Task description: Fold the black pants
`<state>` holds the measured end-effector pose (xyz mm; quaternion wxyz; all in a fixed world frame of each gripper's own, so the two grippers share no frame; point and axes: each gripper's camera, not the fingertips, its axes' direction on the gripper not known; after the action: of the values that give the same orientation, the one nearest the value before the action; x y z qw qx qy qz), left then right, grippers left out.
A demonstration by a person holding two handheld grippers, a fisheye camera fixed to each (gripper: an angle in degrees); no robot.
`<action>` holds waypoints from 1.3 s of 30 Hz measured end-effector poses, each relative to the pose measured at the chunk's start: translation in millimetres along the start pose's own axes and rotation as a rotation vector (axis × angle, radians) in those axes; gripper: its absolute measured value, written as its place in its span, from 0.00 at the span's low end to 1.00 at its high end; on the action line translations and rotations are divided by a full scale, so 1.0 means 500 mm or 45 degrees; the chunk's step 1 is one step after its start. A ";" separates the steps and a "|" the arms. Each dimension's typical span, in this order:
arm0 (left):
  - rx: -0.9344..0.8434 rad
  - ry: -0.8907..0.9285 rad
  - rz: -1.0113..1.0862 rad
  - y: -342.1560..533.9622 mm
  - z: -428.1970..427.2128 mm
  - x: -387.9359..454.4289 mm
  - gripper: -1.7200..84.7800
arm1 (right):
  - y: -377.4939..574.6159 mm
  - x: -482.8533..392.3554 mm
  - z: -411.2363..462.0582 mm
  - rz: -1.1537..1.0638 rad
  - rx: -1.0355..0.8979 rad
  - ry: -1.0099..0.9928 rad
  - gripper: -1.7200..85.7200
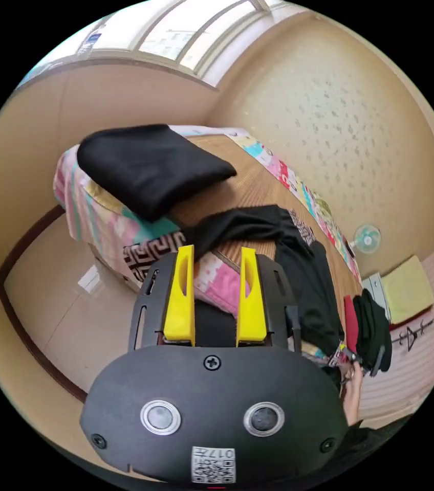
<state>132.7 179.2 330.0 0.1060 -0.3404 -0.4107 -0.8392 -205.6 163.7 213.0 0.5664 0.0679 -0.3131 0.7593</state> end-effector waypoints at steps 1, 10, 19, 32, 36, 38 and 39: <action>-0.077 0.046 0.094 0.014 0.029 0.036 0.17 | -0.011 -0.009 -0.006 -0.058 -0.023 0.030 0.10; -0.296 0.183 0.301 0.009 0.111 0.115 0.17 | -0.128 0.023 -0.229 0.072 0.281 0.292 0.09; -0.500 0.056 0.343 -0.030 0.122 0.079 0.07 | -0.018 -0.059 -0.040 -0.113 -0.093 -0.417 0.10; -0.591 0.026 0.210 -0.017 -0.069 -0.073 0.07 | 0.071 0.028 -0.177 -0.185 -0.294 -0.530 0.07; -0.400 0.085 0.151 -0.033 -0.116 -0.085 0.09 | 0.057 0.023 -0.264 -0.137 0.093 -0.329 0.10; -0.367 0.111 0.183 -0.049 -0.120 -0.067 0.10 | 0.030 0.018 -0.274 -0.129 0.189 -0.215 0.12; -0.364 0.118 0.199 -0.052 -0.119 -0.060 0.10 | 0.004 0.017 -0.262 -0.117 0.193 -0.146 0.13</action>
<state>114.6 147.4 268.6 0.1403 -0.3438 -0.2540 -0.8931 -177.7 242.8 111.9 0.5749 0.1682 -0.2833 0.7490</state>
